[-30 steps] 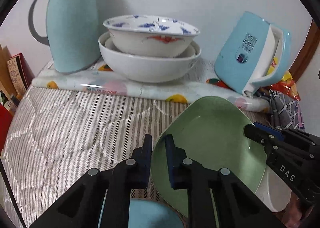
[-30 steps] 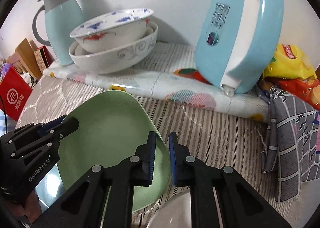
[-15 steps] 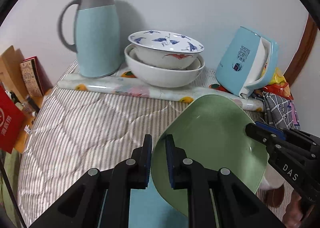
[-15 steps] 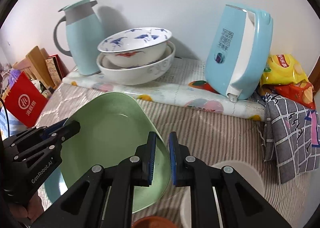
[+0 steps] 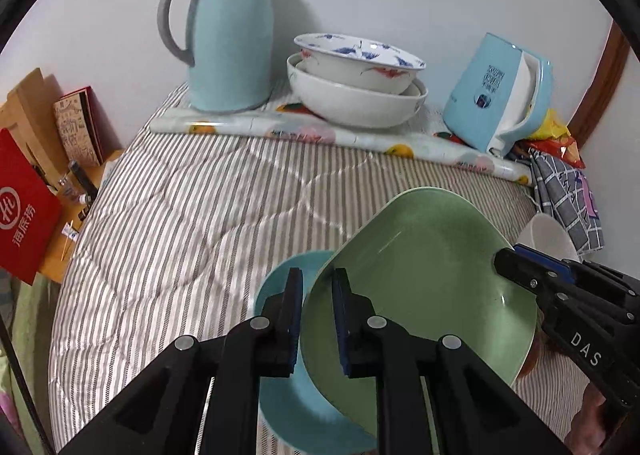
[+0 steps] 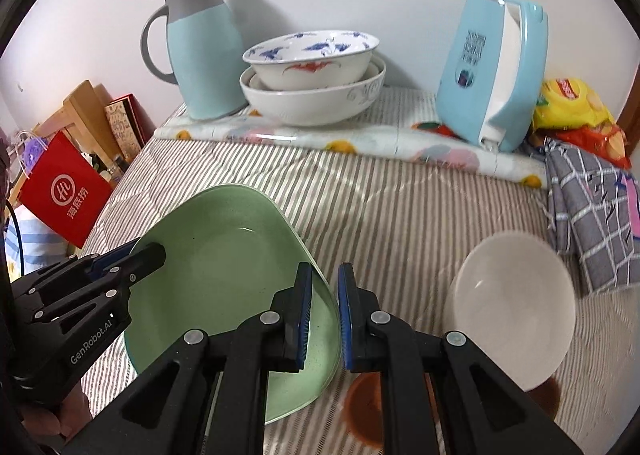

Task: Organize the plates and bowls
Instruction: 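Lift the green plate with both tools and lower it onto the light-blue plate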

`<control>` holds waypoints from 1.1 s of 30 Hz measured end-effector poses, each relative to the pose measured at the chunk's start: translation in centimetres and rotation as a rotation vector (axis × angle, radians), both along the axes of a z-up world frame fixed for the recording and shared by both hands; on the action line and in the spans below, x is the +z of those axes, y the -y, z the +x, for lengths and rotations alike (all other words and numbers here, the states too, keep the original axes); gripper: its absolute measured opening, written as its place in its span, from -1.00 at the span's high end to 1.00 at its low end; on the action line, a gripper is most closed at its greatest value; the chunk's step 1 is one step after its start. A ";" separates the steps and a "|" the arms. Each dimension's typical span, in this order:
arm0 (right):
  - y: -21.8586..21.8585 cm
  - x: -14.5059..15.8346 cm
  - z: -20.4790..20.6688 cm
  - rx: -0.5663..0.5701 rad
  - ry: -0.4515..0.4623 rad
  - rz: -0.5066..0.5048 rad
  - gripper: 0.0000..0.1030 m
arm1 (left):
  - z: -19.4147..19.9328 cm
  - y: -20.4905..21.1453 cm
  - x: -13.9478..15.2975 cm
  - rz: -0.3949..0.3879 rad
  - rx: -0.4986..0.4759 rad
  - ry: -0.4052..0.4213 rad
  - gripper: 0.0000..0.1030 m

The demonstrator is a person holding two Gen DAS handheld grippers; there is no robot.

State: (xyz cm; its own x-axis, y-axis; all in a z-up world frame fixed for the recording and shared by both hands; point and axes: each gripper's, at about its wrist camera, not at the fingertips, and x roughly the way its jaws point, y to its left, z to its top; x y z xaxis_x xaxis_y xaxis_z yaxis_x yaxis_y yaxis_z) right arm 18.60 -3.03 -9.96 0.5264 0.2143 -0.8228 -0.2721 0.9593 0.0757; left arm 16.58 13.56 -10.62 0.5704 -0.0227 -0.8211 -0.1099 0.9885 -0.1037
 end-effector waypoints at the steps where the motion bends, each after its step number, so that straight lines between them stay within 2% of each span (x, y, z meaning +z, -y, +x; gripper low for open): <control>1: -0.1 -0.2 -0.2 -0.004 -0.004 0.001 0.75 | -0.2 -0.1 -0.2 0.003 -0.003 -0.002 0.71; 18: -1.2 -3.0 -0.9 -0.082 -0.061 0.031 0.77 | 0.5 -1.6 -2.0 -0.005 -0.045 -0.021 0.69; 31: -1.1 -2.9 -1.6 -0.076 -0.085 0.040 0.71 | -0.6 -1.9 -1.9 -0.007 -0.066 -0.029 0.66; 32: -1.0 -2.8 -1.9 -0.073 -0.087 0.039 0.62 | -0.7 -1.9 -1.9 -0.008 -0.068 -0.032 0.63; 33: -1.0 -2.8 -2.1 -0.069 -0.089 0.040 0.45 | -0.8 -2.0 -1.8 -0.009 -0.071 -0.031 0.62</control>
State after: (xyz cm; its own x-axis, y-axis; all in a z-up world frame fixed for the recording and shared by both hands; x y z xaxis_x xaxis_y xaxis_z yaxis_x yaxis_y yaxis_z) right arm 16.47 -2.04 -12.81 0.4662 0.2134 -0.8585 -0.1964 0.9712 0.1348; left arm 15.74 15.55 -12.45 0.5412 -0.0695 -0.8380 -0.0425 0.9930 -0.1099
